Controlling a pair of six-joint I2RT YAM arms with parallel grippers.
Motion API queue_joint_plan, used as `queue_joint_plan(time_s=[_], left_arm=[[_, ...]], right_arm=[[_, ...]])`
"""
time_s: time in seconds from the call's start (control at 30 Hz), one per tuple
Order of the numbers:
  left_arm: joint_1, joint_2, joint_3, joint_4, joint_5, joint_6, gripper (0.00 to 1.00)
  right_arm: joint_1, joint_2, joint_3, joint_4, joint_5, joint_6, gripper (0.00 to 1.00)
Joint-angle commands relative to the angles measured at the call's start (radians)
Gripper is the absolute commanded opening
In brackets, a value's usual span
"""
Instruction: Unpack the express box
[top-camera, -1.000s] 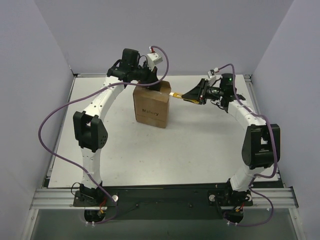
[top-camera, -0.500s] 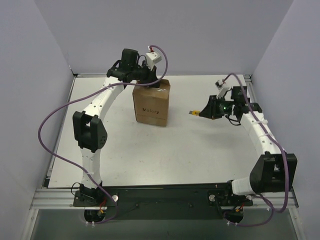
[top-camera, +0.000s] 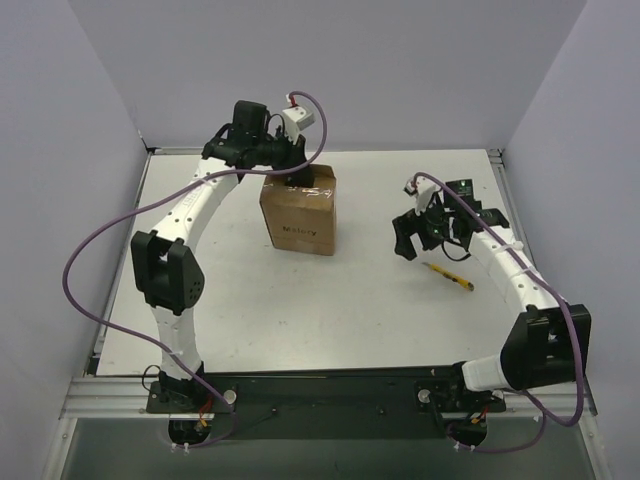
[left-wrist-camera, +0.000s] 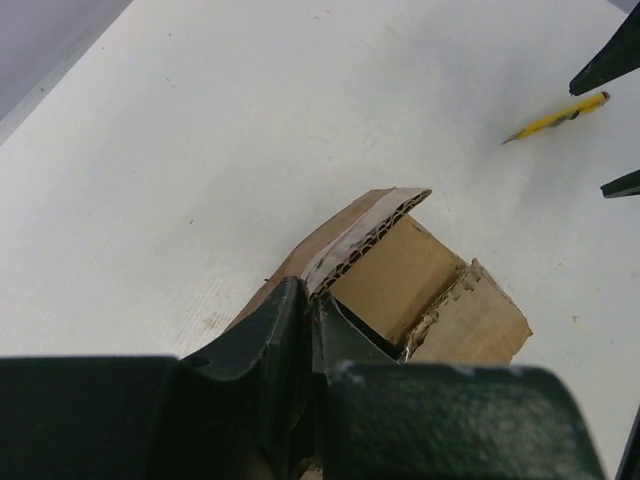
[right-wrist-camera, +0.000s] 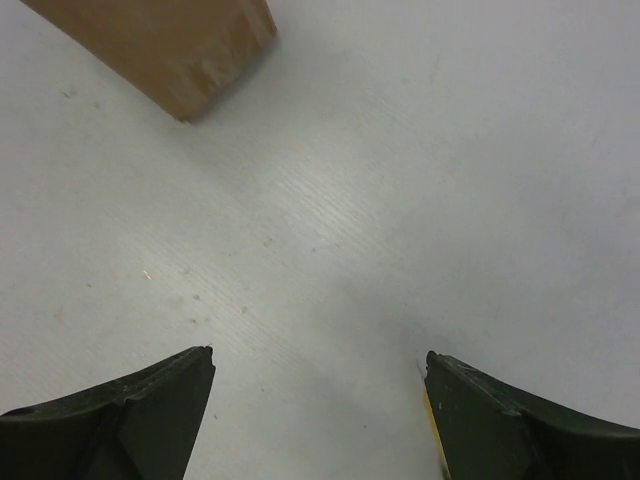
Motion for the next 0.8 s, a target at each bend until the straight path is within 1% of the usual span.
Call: queue_joint_plan(time_s=[0.0, 0.03, 0.07, 0.1, 0.13, 0.17, 0.2, 0.23, 0.33, 0.37, 0.43, 0.5, 0.57, 0.63, 0.77], left_arm=[[0.012, -0.063, -0.006, -0.07, 0.072, -0.124, 0.0], [0.018, -0.063, 0.0, -0.079, 0.077, -0.138, 0.0], [0.024, -0.063, 0.008, -0.08, 0.086, -0.184, 0.0], [0.03, -0.066, 0.011, -0.076, 0.101, -0.204, 0.0], [0.035, -0.075, 0.007, -0.064, 0.121, -0.242, 0.0], [0.046, -0.081, 0.003, -0.058, 0.133, -0.284, 0.0], [0.049, -0.086, -0.003, -0.051, 0.149, -0.301, 0.0], [0.052, -0.1, -0.021, -0.036, 0.164, -0.312, 0.0], [0.057, -0.11, -0.049, -0.033, 0.213, -0.33, 0.0], [0.055, -0.114, -0.061, -0.028, 0.218, -0.341, 0.0], [0.052, -0.132, -0.088, -0.002, 0.204, -0.35, 0.0], [0.044, -0.143, -0.087, -0.002, 0.198, -0.335, 0.0], [0.04, -0.143, -0.073, -0.021, 0.225, -0.293, 0.0], [0.04, -0.134, -0.07, -0.039, 0.247, -0.29, 0.0], [0.035, -0.138, -0.072, -0.06, 0.255, -0.26, 0.0]], right_arm=[[0.11, -0.042, 0.237, -0.07, -0.154, 0.029, 0.89], [0.138, -0.04, 0.27, -0.069, -0.164, 0.022, 0.87], [0.173, -0.028, 0.306, -0.069, -0.159, 0.018, 0.83], [0.24, -0.016, 0.337, -0.075, -0.155, 0.012, 0.81], [0.28, 0.015, 0.403, -0.084, -0.144, -0.026, 0.81], [0.314, 0.032, 0.431, -0.099, -0.13, -0.059, 0.79], [0.38, 0.047, 0.452, -0.121, -0.118, -0.09, 0.79], [0.404, 0.07, 0.478, -0.124, -0.11, -0.151, 0.78], [0.467, 0.107, 0.491, -0.119, -0.106, -0.234, 0.75], [0.481, 0.118, 0.497, -0.119, -0.102, -0.267, 0.75], [0.503, 0.141, 0.511, -0.092, -0.101, -0.27, 0.75], [0.506, 0.159, 0.558, -0.071, -0.107, -0.267, 0.77], [0.504, 0.195, 0.601, -0.069, -0.112, -0.29, 0.79], [0.498, 0.227, 0.623, -0.069, -0.119, -0.336, 0.82], [0.465, 0.264, 0.685, -0.086, -0.165, -0.362, 0.85]])
